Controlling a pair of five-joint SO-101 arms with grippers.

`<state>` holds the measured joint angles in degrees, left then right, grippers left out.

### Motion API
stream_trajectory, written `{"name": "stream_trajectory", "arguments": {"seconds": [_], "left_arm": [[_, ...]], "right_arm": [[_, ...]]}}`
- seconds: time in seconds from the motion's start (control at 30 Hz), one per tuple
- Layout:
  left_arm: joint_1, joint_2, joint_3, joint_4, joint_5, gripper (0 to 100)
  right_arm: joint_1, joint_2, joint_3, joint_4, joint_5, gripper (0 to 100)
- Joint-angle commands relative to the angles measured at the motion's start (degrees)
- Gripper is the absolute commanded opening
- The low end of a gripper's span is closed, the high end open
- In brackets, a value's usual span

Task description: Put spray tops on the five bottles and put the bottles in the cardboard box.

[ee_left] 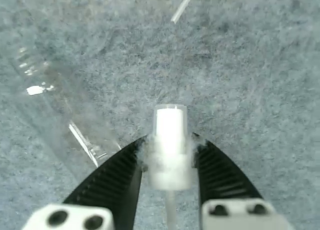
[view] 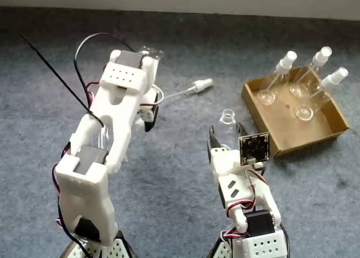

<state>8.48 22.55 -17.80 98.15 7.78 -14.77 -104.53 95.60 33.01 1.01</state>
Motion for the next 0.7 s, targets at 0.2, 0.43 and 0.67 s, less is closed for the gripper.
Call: {"name": "stream_trajectory", "arguments": {"seconds": [0.2,0.43,0.67], "left_arm": [[0.92,-16.31,3.03,1.05,0.18,1],[2.51,-34.68,17.19,0.62,0.18,1],[4.7,-45.32,40.92,-17.93,0.18,1]], "right_arm": [[-0.4,-0.57,7.69,0.4,-0.26,10.2],[-0.4,-0.57,7.69,0.4,-0.26,10.2],[-0.4,-0.57,7.69,0.4,-0.26,10.2]]}}
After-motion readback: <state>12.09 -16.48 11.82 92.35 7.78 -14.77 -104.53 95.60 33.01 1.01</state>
